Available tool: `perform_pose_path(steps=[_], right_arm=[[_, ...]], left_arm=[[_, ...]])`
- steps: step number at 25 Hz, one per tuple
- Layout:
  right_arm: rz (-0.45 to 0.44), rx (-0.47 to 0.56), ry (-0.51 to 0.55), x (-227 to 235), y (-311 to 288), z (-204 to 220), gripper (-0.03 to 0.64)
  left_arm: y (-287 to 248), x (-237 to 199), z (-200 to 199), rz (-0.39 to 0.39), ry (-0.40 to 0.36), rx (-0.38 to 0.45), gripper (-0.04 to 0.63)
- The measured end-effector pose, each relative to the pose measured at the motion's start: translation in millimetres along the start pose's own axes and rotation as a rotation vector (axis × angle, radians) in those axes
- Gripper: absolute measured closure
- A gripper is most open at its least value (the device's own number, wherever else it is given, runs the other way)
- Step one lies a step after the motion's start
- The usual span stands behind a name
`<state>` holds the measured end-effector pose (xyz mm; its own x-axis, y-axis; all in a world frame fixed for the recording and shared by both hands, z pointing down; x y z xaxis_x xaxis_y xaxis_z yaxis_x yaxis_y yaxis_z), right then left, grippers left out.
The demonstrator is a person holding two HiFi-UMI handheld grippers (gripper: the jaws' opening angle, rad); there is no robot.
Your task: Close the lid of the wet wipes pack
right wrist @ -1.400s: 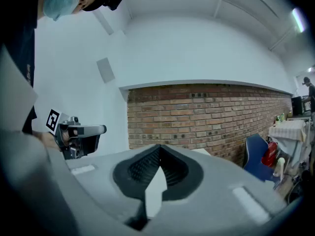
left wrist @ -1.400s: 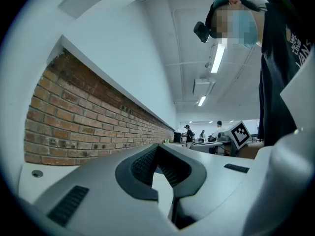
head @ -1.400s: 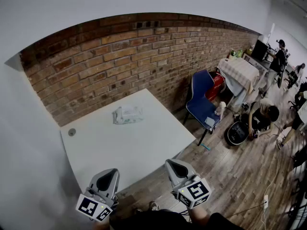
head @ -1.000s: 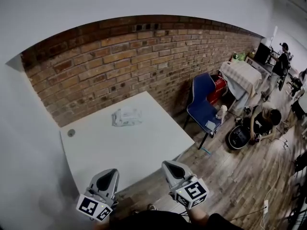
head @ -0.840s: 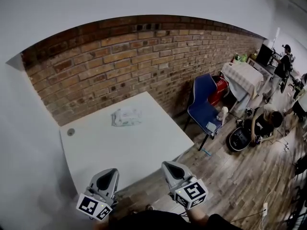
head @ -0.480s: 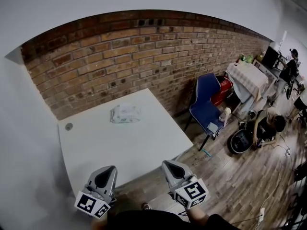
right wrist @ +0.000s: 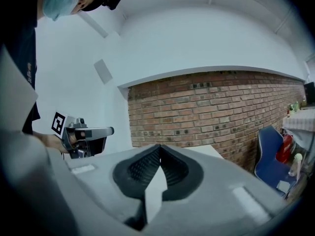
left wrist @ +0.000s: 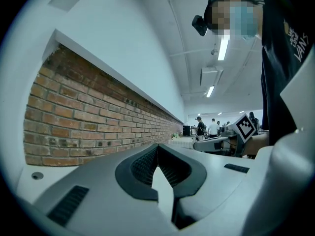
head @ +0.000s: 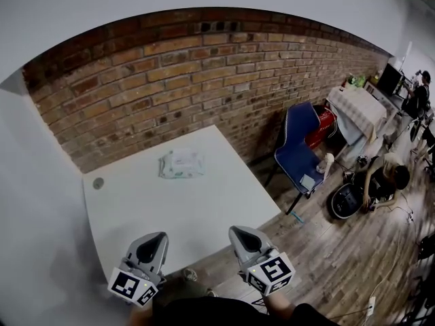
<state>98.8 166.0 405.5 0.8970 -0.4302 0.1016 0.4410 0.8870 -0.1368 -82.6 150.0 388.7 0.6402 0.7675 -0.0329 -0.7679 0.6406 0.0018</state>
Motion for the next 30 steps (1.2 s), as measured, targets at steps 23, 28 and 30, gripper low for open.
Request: perform_pose_path(steps=[23, 28, 30], right_arm=[[0.042, 0.017, 0.026, 23, -148, -41, 0.618], [0.021, -0.004, 0.034, 32, -169, -41, 0.618], [0.01, -0.014, 0.033, 38, -179, -38, 0.618]], left_arm=[[-68, -138, 1, 0.042, 0.072, -0.034, 0.595], [-71, -159, 11, 0.007, 0.09, -0.049, 0.595], [-75, -166, 13, -0.016, 0.094, -0.05, 0.595]])
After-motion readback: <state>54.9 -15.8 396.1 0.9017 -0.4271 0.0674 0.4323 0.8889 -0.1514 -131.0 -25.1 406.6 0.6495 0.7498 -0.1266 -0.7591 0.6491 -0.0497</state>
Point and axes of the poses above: the fingertips, and each gripper's own axes: y backward along the fingers, x to its right, z out of its underside, the point moved 1 cm from there along y, backward along the fingers, and after that the axes turned 1 degree about -y, right-handed, at the moved point
